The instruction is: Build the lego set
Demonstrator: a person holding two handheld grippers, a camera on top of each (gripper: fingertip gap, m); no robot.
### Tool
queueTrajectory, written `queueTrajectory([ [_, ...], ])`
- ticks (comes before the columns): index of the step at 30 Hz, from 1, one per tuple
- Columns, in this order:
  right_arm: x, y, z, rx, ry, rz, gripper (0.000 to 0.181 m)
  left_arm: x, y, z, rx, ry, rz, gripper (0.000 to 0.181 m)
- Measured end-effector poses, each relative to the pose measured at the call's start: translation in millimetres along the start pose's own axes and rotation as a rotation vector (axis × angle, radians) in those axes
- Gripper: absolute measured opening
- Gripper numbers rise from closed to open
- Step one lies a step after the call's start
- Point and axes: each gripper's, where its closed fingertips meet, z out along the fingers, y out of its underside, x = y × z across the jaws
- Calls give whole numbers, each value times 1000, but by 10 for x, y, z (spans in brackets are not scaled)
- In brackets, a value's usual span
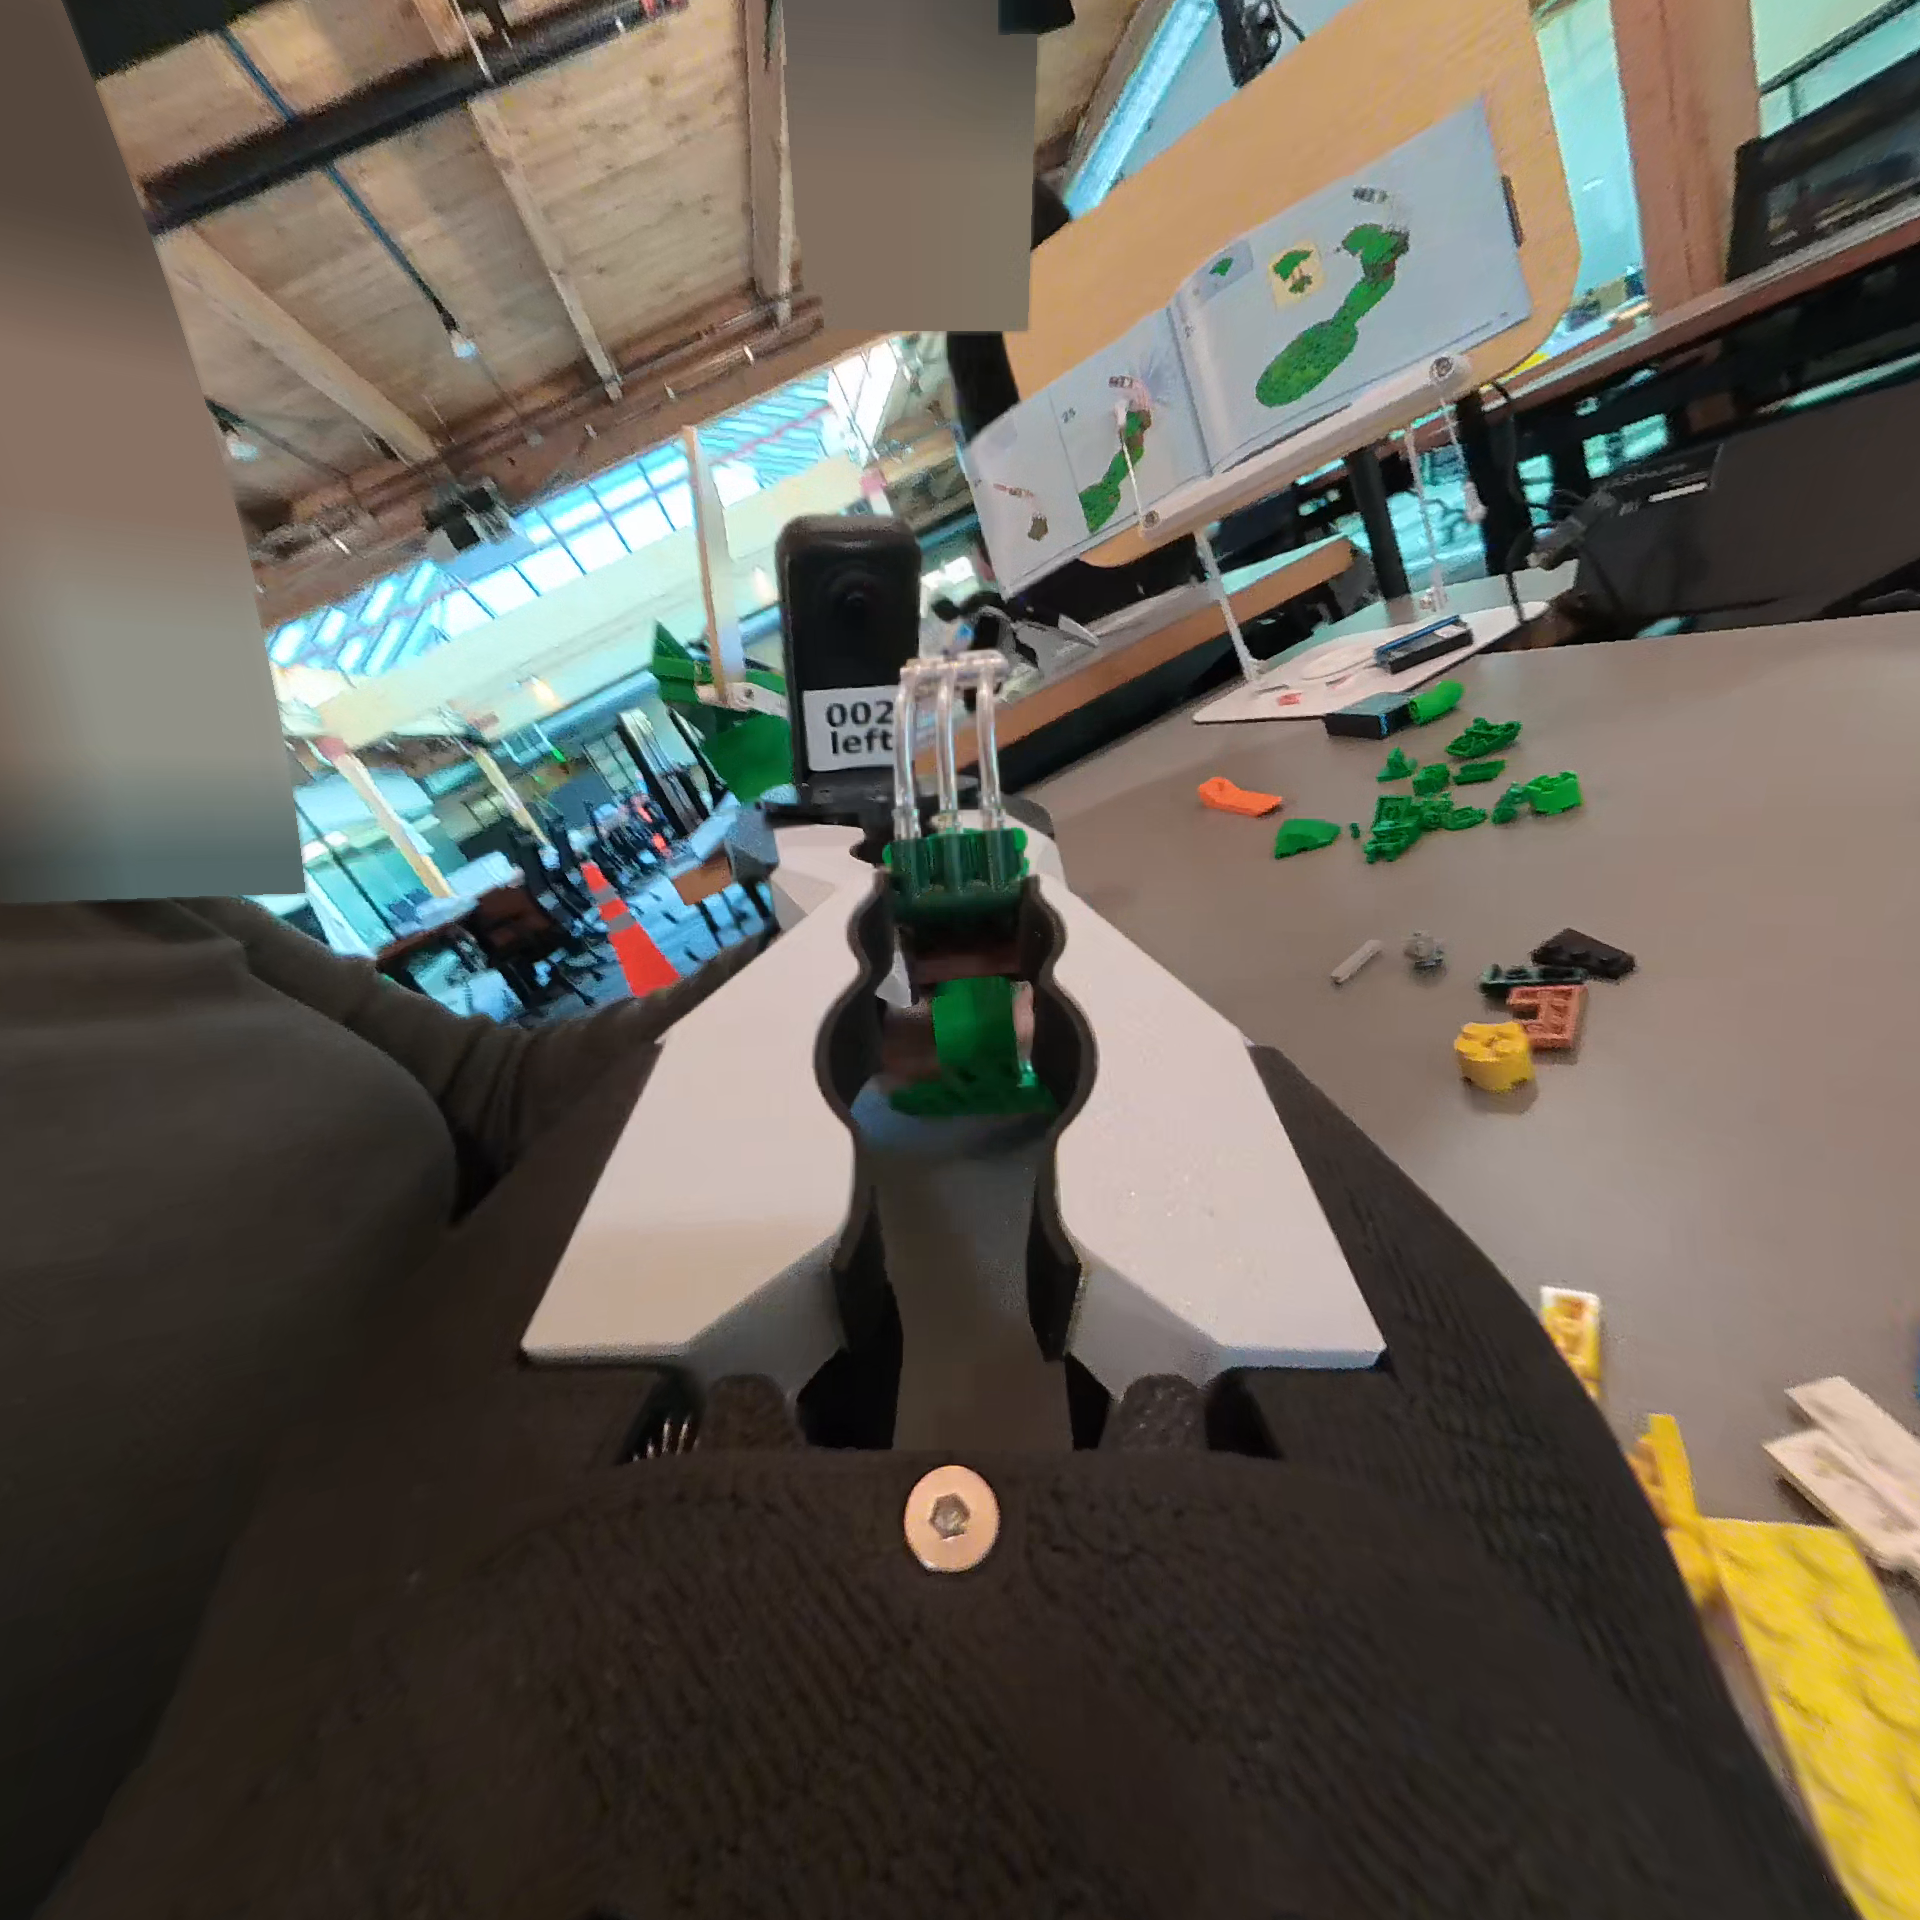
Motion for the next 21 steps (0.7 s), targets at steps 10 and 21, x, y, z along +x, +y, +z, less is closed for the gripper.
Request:
queueTrajectory([
  [10, 106, 38, -27, -14, 21, 88, 24, -39, 70, -7, -52, -2, -24, 41],
  [21, 19, 78, 6, -40, -37, 81, 24, -7, 186, -58, -131, 36, -3, 23],
])
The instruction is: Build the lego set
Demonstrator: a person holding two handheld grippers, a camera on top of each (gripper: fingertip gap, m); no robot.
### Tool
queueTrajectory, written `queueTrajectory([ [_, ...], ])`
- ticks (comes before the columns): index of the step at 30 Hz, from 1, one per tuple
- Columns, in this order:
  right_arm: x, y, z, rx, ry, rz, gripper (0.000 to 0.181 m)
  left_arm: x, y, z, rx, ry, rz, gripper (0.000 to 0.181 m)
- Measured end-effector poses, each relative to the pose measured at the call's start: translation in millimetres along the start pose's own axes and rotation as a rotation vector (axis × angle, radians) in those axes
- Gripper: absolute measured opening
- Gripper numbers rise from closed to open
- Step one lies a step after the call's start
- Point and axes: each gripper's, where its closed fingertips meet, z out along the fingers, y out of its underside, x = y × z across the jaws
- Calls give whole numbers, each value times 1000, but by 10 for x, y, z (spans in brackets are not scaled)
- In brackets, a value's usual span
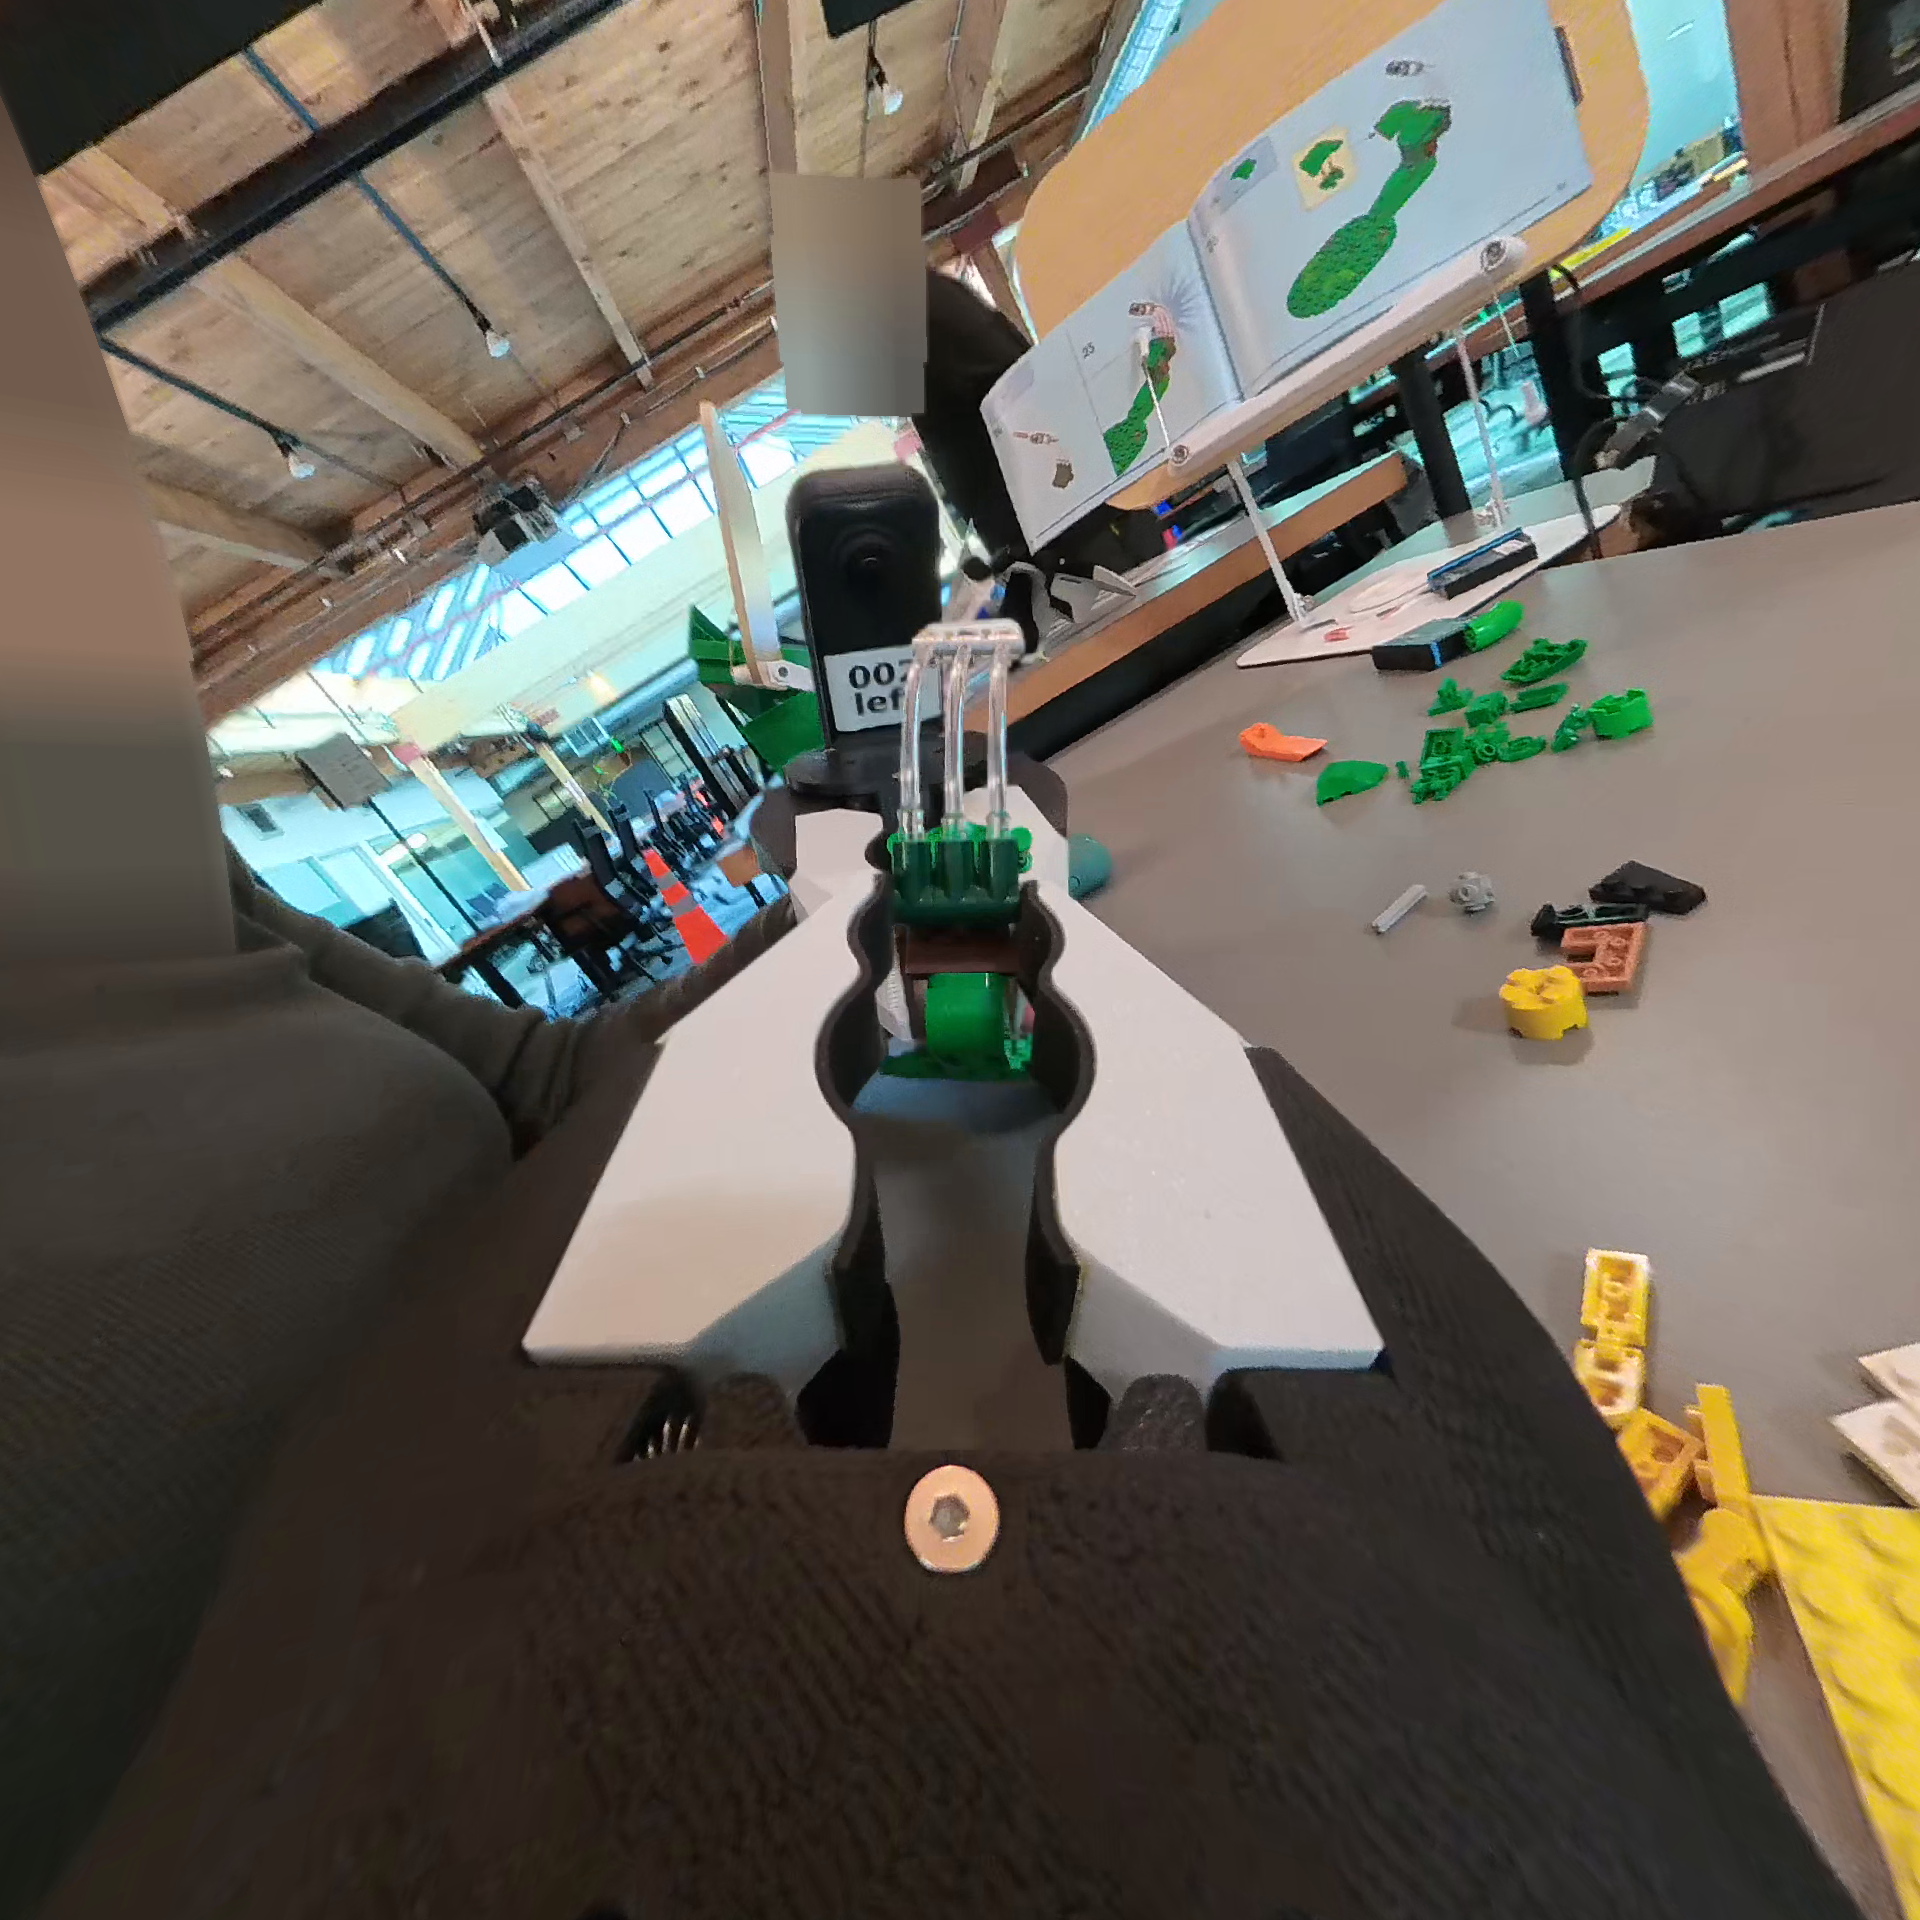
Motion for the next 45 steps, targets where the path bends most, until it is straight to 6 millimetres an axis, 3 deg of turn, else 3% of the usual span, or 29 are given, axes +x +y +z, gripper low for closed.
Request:
queueTrajectory([
  [7, -47, 50, -4, -97, 43, -136, 24, 37, 23, -4, -42, -10, 18, 22],
  [34, -66, 227, -23, -253, 72, -177, 25, 36, 185, 13, -153, -41, 74, 21],
  [41, -81, 206, -26, -211, 56, -186, 24, 46, 164, 25, -126, -23, 51, 21],
  [45, -81, 97, -6, -137, 55, -200, 24, 68, 79, 31, -66, -1, 10, 21],
])
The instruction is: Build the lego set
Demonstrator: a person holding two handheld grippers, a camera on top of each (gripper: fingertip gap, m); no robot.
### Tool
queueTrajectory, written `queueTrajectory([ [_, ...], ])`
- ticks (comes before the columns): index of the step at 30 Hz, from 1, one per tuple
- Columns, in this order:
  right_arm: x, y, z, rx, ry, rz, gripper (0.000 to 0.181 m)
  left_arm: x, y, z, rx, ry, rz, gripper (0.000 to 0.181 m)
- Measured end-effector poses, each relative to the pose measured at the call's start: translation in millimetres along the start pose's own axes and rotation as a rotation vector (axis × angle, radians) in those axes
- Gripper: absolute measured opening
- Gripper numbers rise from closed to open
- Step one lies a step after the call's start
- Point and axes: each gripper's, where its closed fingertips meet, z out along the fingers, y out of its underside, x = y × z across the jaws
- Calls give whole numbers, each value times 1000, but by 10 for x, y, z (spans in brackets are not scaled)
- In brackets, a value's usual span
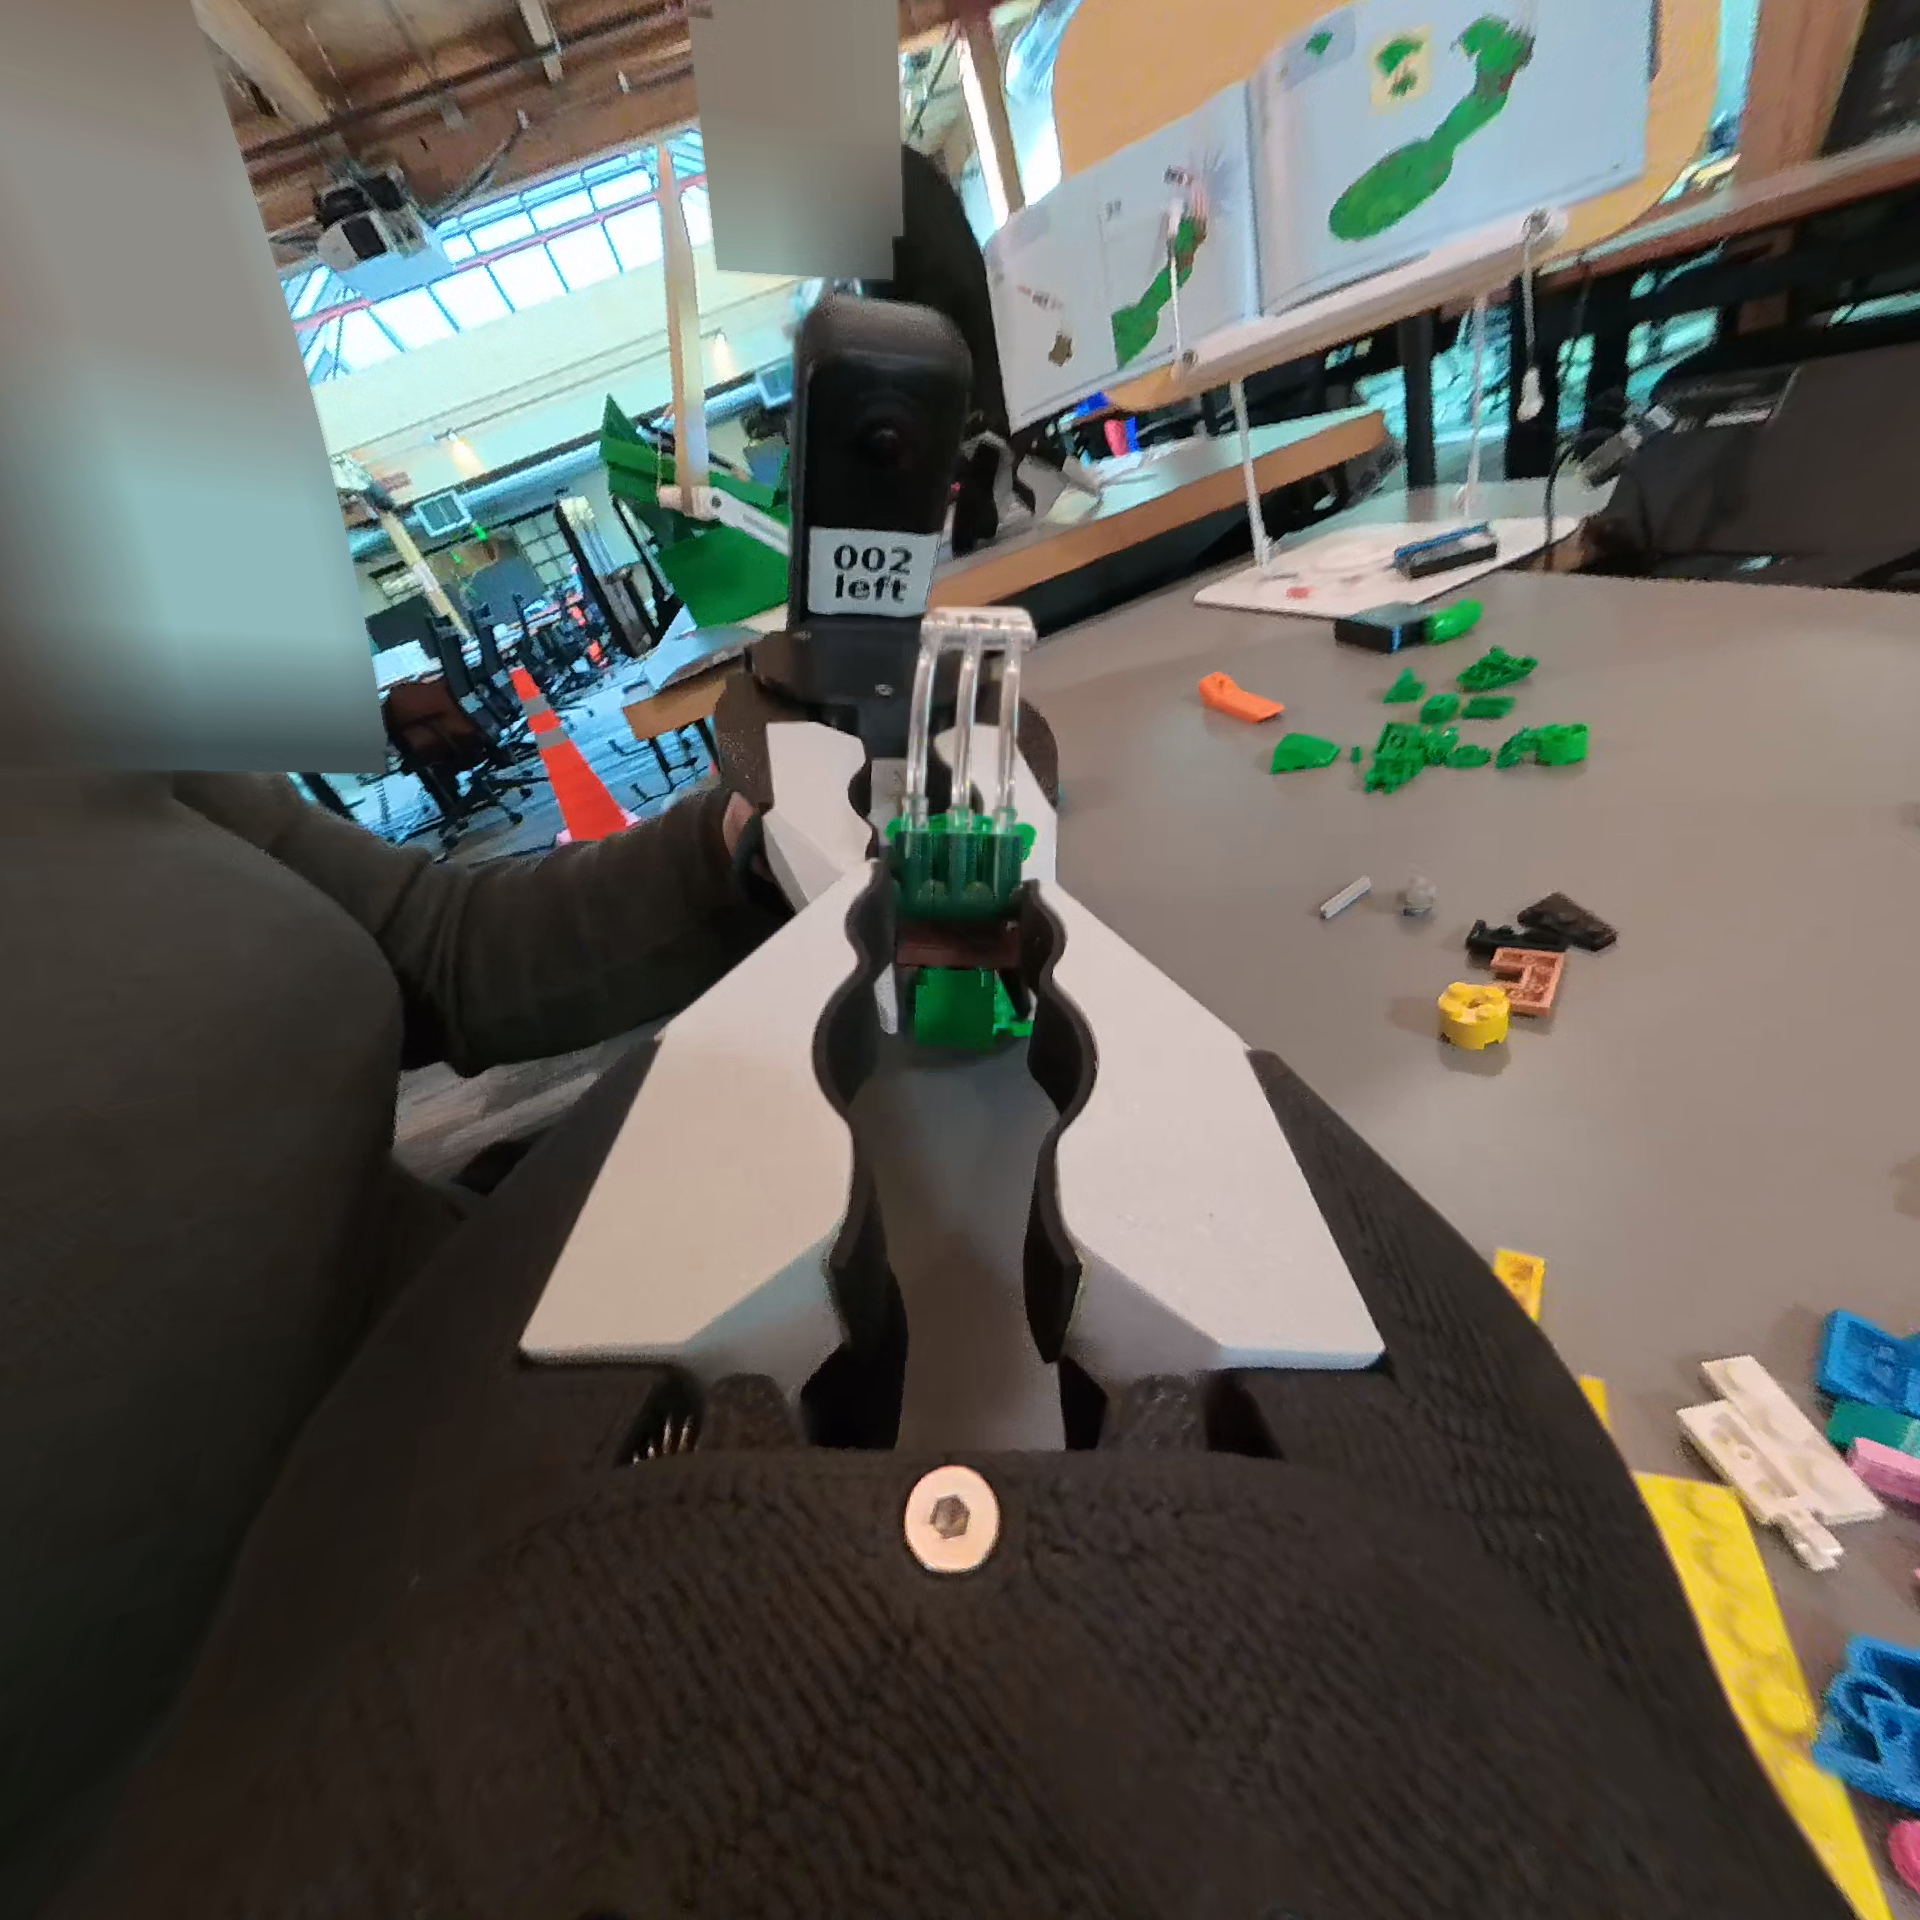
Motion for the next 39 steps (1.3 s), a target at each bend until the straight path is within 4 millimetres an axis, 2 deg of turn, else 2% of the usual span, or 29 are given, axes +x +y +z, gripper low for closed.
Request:
queueTrajectory([
  [5, -42, -9, -7, -34, 3, -31, 24, 17, -22, -8, 4, -8, 40, 21],
  [7, -8, 21, -10, -69, 34, -96, 24, -5, -12, 5, -9, -26, 38, 22],
  [10, -64, 94, -21, -139, 37, -200, 24, 1, 48, 10, -42, -25, 63, 21],
  [16, -9, -9, 6, -23, 48, -2, 25, -38, -31, 4, 4, -75, 84, 22],
  [20, -176, -41, -1, -55, -30, -182, 25, 127, -51, -14, 17, 60, 18, 21],
  [22, -176, -119, 5, -18, -23, -162, 25, 174, -115, -13, 55, 84, 6, 21],
  [24, -98, -148, 12, 6, 31, -117, 24, 113, -162, -8, 71, 26, 15, 21],
  [26, -169, -173, 10, 3, 14, -95, 24, 121, -168, -3, 64, -1, 54, 21],
  [29, -173, -259, 10, 36, 12, -108, 25, 180, -242, 6, 97, 10, 46, 21],
  [32, -266, -390, 62, 59, 11, -126, 24, 266, -334, -32, 149, 57, 41, 21],
  [35, -251, -636, 78, 169, -29, 7, 25, 326, -542, -33, 248, 123, -56, 21],
  [37, -247, -690, 100, 161, -13, 2, 40, 295, -664, -71, 289, 106, -75, 22],
  [39, -227, -847, 43, 235, 33, -22, 53, 277, -843, -192, 362, 115, -129, 21],
])
